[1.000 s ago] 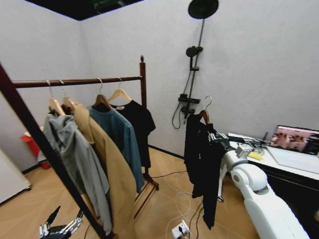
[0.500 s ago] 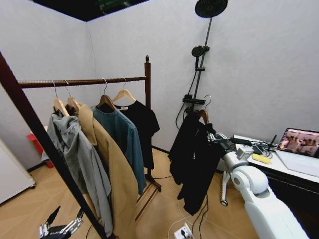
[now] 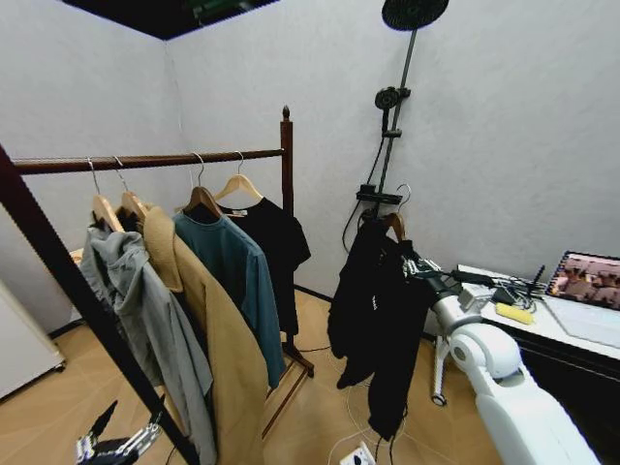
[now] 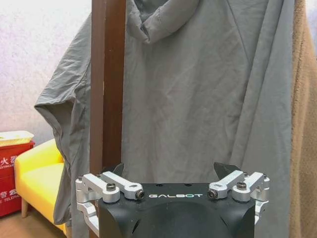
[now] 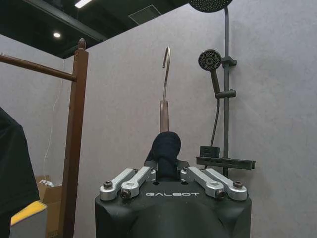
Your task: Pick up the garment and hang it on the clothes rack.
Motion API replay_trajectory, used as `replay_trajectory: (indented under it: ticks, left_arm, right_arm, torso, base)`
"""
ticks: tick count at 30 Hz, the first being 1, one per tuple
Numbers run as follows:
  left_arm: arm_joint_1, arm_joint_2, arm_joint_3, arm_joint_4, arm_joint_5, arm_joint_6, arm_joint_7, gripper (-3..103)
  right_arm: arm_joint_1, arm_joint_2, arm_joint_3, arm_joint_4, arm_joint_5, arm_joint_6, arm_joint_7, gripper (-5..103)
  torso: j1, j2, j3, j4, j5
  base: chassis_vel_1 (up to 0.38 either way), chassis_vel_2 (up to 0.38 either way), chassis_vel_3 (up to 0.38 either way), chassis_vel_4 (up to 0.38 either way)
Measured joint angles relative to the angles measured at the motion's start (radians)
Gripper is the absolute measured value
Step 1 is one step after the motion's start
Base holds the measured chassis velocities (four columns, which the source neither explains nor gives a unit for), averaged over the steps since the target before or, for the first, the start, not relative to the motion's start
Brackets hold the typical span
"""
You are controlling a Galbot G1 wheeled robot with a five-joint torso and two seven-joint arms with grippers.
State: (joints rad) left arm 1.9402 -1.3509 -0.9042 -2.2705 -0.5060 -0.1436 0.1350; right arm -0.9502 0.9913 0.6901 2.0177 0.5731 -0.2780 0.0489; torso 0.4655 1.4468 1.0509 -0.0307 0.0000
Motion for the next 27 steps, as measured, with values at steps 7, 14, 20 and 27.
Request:
replay_trajectory:
  ticks: [7, 14, 20, 27]
  left_arm:
    - [0.000, 0.000, 0.000, 0.000, 0.000, 0.000, 0.000, 100]
    - [0.000, 0.000, 0.000, 0.000, 0.000, 0.000, 0.000, 100]
    - [0.000, 0.000, 0.000, 0.000, 0.000, 0.000, 0.000, 100]
    - [0.000, 0.000, 0.000, 0.000, 0.000, 0.000, 0.000, 100]
  right_arm:
    - [0.005, -0.006, 0.000, -0.010, 0.006, -0.004, -0.006, 16]
    - [0.045, -0.028, -0.014, -0.042, 0.039, -0.016, -0.012, 16]
    - [0.111, -0.065, -0.017, -0.117, 0.074, -0.006, -0.106, 16]
    - [0.203, -0.155, 0.007, -0.208, 0.152, 0.013, -0.278, 16]
  torso:
    - [0.000, 0.000, 0.000, 0.0001, 0.0000]
    - [0.000, 0.000, 0.000, 0.0000, 0.0000]
    - [0.000, 0.000, 0.000, 0.0001, 0.0002]
    - [0.000, 0.000, 0.000, 0.0010, -0.0002]
  base:
    - [0.000, 0.000, 0.000, 0.000]
    - [0.075, 0.052, 0.061, 0.066]
    - [0.102, 0.105, 0.091, 0.089]
    - [0.111, 0.105, 0.098, 0.108]
